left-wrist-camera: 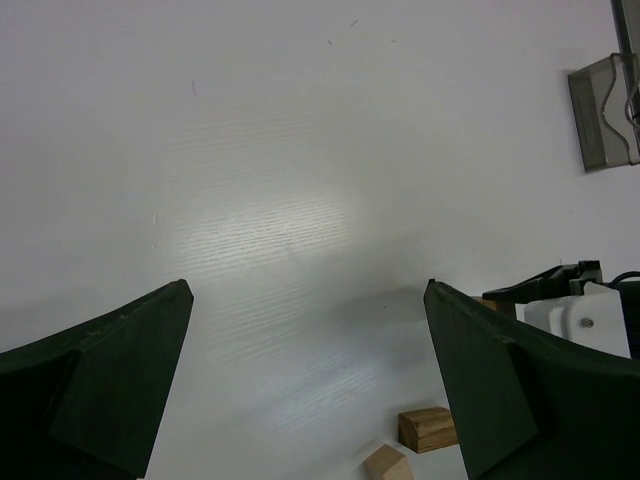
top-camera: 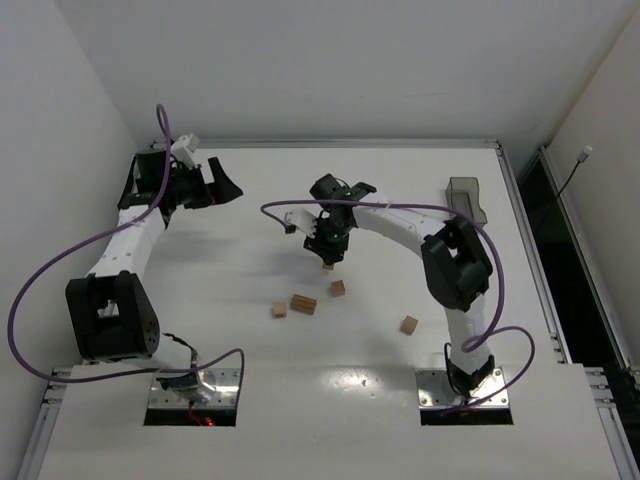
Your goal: Build the wood block tower
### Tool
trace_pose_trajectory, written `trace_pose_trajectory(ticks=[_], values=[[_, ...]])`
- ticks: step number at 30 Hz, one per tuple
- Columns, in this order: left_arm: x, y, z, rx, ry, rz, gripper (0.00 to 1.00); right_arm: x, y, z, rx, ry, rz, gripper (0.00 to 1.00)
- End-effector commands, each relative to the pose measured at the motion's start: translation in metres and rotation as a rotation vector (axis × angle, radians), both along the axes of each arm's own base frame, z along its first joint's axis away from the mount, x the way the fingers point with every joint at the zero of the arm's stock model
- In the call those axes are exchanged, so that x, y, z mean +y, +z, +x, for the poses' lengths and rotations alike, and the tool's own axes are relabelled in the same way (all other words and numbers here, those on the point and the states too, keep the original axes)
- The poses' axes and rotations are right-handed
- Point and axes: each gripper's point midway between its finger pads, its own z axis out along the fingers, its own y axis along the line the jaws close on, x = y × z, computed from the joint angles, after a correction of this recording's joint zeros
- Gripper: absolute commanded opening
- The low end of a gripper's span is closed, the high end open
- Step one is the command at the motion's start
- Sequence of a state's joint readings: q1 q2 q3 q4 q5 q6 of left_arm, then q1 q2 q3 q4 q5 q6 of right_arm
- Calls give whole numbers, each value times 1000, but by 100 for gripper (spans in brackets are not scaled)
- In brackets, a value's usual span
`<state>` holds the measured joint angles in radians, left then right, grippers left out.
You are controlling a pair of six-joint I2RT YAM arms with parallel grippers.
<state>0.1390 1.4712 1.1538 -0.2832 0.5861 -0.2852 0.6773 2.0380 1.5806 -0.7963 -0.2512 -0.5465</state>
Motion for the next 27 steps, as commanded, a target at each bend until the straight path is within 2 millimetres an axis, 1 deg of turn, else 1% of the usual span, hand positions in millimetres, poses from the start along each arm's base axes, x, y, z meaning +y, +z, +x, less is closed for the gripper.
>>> trace_pose_trajectory(ticks=[1, 2, 3, 4, 5, 6, 7, 9, 10, 12, 13, 14, 18, 19, 21, 22, 24, 27], values=[[8, 9, 1, -39, 9, 12, 100, 9, -3, 7, -38, 72, -2, 0], [8, 9, 1, -39, 9, 12, 100, 7, -8, 8, -39, 78, -18, 0], [7, 13, 2, -49, 0, 8, 100, 6, -8, 10, -45, 75, -26, 0], [7, 8, 2, -30, 0, 5, 100, 6, -8, 10, -49, 83, -26, 0], [7, 8, 2, -30, 0, 5, 100, 6, -13, 9, -55, 100, -45, 0], [7, 8, 2, -34, -4, 12, 100, 5, -13, 11, -64, 106, -54, 0], [7, 8, 2, -34, -4, 12, 100, 7, -10, 13, -75, 114, -49, 0], [7, 8, 2, -34, -4, 12, 100, 9, -15, 18, -87, 124, -57, 0], [7, 8, 2, -34, -4, 12, 100, 12, -9, 23, -102, 123, -46, 0], [7, 8, 2, -34, -4, 12, 100, 11, -14, 29, -101, 123, -50, 0], [7, 8, 2, -34, -4, 12, 100, 14, -10, 32, -111, 122, -43, 0], [7, 8, 2, -34, -4, 12, 100, 14, -12, 34, -115, 119, -50, 0], [7, 4, 3, -25, -4, 10, 100, 14, -14, 32, -98, 132, -54, 0], [7, 8, 4, -34, -4, 12, 100, 14, -14, 32, -98, 132, -54, 0], [7, 8, 4, -34, -4, 12, 100, 14, -14, 29, -87, 144, -50, 0], [7, 4, 5, -25, -4, 10, 100, 14, -14, 29, -87, 144, -50, 0], [7, 4, 5, -25, -4, 10, 100, 15, -14, 28, -82, 147, -43, 0], [7, 4, 5, -25, -4, 10, 100, 12, -17, 24, -67, 148, -53, 3]])
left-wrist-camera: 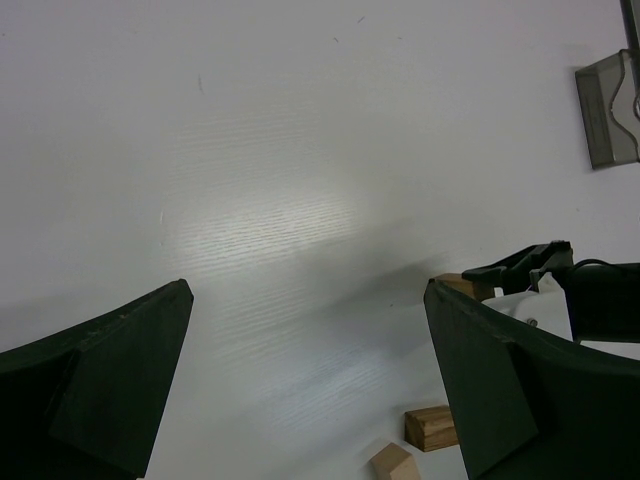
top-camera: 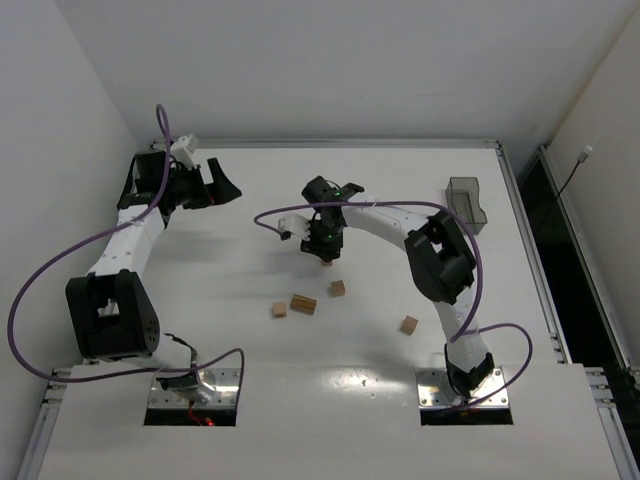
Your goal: Build the wood block tower
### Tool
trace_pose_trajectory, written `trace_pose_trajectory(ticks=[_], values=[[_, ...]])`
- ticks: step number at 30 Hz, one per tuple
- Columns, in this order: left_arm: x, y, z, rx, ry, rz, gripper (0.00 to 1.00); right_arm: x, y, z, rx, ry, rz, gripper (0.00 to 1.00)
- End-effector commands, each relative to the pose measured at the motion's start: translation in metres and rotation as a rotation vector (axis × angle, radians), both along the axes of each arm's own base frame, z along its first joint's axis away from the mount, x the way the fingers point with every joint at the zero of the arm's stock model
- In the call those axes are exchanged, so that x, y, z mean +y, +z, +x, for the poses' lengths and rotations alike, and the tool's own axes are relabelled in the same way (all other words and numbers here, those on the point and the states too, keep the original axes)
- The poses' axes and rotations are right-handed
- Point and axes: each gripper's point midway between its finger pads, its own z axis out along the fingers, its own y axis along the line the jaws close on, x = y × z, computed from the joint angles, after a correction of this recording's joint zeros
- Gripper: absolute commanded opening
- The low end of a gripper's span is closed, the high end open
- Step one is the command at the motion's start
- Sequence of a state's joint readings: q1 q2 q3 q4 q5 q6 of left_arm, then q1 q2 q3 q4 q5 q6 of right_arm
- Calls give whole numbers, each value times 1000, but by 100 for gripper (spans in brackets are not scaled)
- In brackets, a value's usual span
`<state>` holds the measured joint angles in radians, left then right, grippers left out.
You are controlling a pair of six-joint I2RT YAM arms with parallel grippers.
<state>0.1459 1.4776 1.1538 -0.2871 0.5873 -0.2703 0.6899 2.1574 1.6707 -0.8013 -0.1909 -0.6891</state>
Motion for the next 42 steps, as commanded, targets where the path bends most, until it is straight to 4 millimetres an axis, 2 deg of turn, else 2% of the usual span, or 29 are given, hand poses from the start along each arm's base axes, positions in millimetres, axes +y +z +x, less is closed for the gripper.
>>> trace_pose_trajectory(ticks=[1, 3, 10, 12, 13, 17, 28, 32, 33, 36, 40, 42], values=[[4, 8, 5, -28, -3, 1, 100, 6, 8, 2, -2, 22, 22, 4], [4, 8, 5, -28, -3, 1, 100, 6, 8, 2, -2, 22, 22, 11], [4, 4, 5, -19, -3, -1, 100, 6, 7, 7, -21, 16, 13, 23], [4, 4, 5, -19, -3, -1, 100, 6, 7, 7, -21, 16, 13, 33], [4, 4, 5, -19, -3, -1, 100, 3, 7, 10, -21, 7, 13, 43], [4, 4, 5, -19, -3, -1, 100, 4, 11, 12, -41, 7, 28, 58], [6, 4, 6, -18, 5, 5, 100, 7, 31, 17, -89, -22, 66, 68], [7, 3, 6, -13, 16, 3, 100, 8, 51, 15, -106, -19, 91, 72], [10, 6, 7, -16, 40, 9, 100, 8, 63, 16, -127, -19, 108, 76], [19, 6, 7, -7, 85, 21, 100, 9, 82, 13, -135, -33, 139, 80], [30, 9, 7, -1, 140, 9, 100, 8, 116, 13, -162, -43, 188, 83], [36, 4, 5, 15, 184, -5, 100, 5, 137, 8, -181, -63, 215, 83]])
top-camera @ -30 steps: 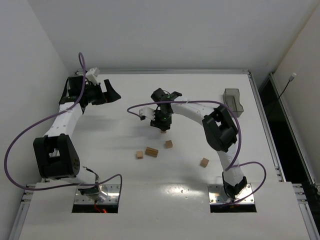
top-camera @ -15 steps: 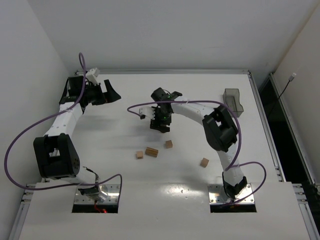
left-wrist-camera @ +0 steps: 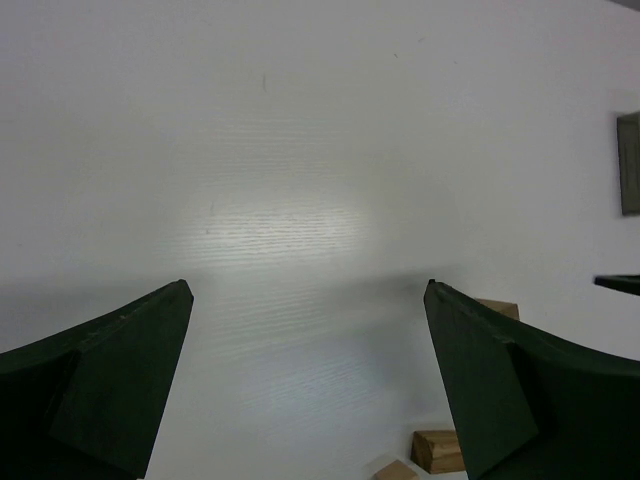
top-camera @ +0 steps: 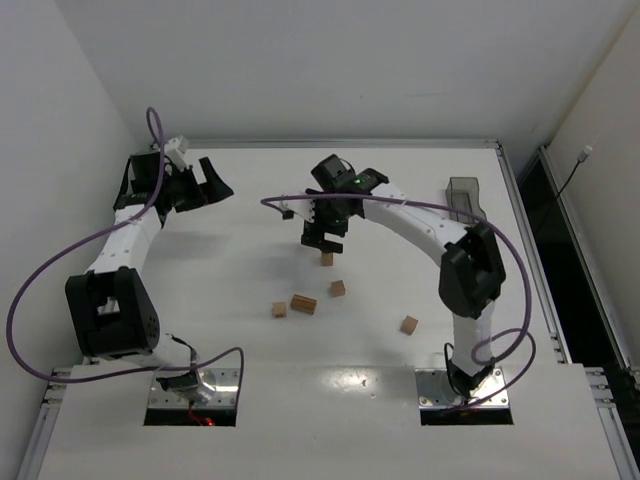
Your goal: Build the wood block tower
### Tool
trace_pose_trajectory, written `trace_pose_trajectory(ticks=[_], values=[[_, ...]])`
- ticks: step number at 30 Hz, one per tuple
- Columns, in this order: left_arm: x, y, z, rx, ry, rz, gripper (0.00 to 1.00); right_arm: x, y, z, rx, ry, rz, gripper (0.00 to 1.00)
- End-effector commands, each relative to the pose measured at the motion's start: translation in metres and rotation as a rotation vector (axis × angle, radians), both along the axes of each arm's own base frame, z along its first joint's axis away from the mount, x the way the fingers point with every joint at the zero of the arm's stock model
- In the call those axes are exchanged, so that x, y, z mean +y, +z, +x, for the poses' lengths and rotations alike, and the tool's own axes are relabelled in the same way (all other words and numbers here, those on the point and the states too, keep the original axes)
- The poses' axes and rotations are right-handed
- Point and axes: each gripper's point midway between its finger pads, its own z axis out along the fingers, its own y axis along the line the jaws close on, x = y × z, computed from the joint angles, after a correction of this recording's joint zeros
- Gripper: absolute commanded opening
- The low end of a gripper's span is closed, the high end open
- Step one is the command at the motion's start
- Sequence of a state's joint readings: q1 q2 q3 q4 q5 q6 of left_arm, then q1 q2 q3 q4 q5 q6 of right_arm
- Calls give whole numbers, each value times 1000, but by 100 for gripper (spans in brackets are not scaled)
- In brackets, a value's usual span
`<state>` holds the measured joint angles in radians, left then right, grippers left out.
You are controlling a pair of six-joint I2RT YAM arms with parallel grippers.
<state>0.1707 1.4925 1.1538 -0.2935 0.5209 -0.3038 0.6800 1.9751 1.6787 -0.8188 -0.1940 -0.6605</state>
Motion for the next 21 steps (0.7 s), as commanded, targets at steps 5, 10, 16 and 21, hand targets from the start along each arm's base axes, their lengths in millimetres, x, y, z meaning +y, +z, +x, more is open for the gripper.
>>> trace_pose_trajectory(ticks=[5, 10, 16, 21], values=[[39, 15, -5, -46, 127, -12, 100, -20, 127, 3, -175, -95, 220, 84], [1, 16, -33, -99, -216, 58, 100, -76, 172, 7, -266, -253, 312, 87], [-92, -1, -106, -127, -852, 430, 97, -160, 152, 3, -321, -444, 280, 88], [-132, -37, -167, -156, -1164, 698, 91, -203, 130, -4, -316, -557, 267, 88]])
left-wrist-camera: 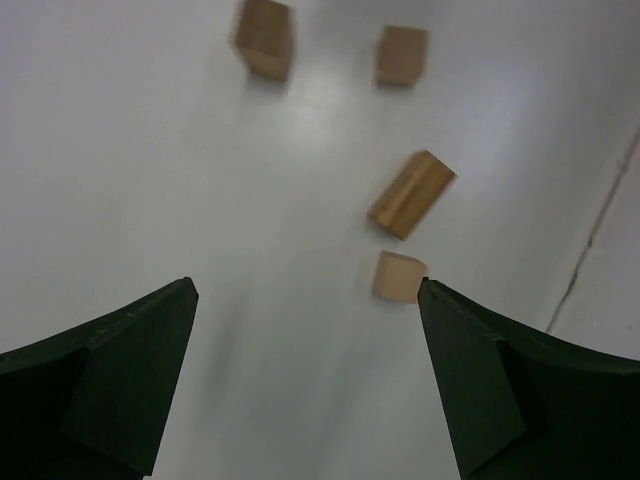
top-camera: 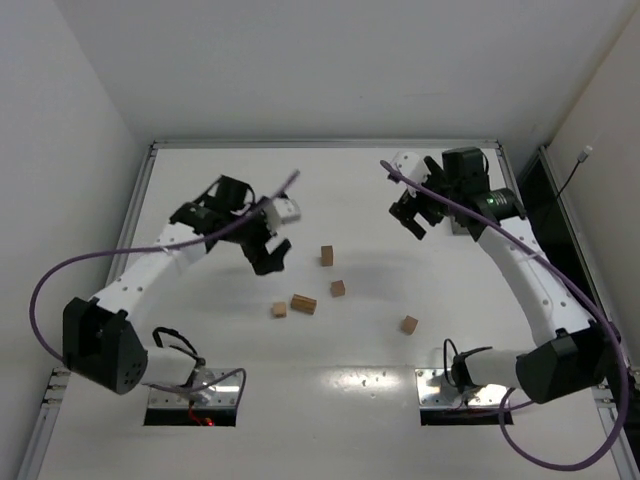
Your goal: Build the wood block tower
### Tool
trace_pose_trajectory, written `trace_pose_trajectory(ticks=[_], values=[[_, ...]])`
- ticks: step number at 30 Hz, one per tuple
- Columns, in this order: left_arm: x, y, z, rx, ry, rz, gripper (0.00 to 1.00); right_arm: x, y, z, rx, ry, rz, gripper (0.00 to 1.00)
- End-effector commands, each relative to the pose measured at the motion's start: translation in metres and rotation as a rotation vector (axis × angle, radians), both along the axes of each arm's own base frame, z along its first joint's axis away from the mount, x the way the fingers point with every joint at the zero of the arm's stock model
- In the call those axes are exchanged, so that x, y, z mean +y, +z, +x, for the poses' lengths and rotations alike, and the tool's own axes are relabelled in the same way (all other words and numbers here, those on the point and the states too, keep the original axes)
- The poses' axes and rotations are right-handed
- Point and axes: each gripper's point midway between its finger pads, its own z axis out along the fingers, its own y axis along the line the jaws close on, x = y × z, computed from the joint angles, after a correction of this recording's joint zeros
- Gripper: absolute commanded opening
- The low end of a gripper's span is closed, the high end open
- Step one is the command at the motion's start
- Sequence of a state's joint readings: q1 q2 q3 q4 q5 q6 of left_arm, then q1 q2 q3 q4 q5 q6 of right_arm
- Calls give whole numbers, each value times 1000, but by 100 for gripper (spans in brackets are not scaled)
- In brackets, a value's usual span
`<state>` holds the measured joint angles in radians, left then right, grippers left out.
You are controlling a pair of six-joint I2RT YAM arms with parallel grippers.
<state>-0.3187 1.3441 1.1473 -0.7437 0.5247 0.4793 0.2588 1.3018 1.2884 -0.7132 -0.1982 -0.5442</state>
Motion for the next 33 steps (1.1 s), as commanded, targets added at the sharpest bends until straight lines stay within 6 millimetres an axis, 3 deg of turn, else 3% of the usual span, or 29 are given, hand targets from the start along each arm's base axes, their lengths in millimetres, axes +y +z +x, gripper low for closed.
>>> trace_pose_trajectory(ticks=[1, 6, 9, 14, 17, 21, 33], values=[[-4, -35, -59, -60, -311, 242, 89, -18, 0, -2, -32, -65, 38, 88], [-27, -67, -89, -114, -495, 302, 77, -36, -18, -10, 16, -122, 86, 88], [-39, -81, -88, -188, -554, 296, 74, -44, -17, -11, 22, -149, 133, 88], [-62, -81, -65, -303, -579, 273, 73, -53, -21, -10, 44, -169, 156, 88], [-74, -86, -64, -285, -623, 263, 72, -52, -27, -9, 69, -169, 174, 88], [-92, -90, -68, -280, -689, 240, 70, -56, -34, -7, 93, -177, 188, 88], [-108, -115, -80, -218, -773, 237, 68, -59, -47, -3, 146, -187, 197, 88]])
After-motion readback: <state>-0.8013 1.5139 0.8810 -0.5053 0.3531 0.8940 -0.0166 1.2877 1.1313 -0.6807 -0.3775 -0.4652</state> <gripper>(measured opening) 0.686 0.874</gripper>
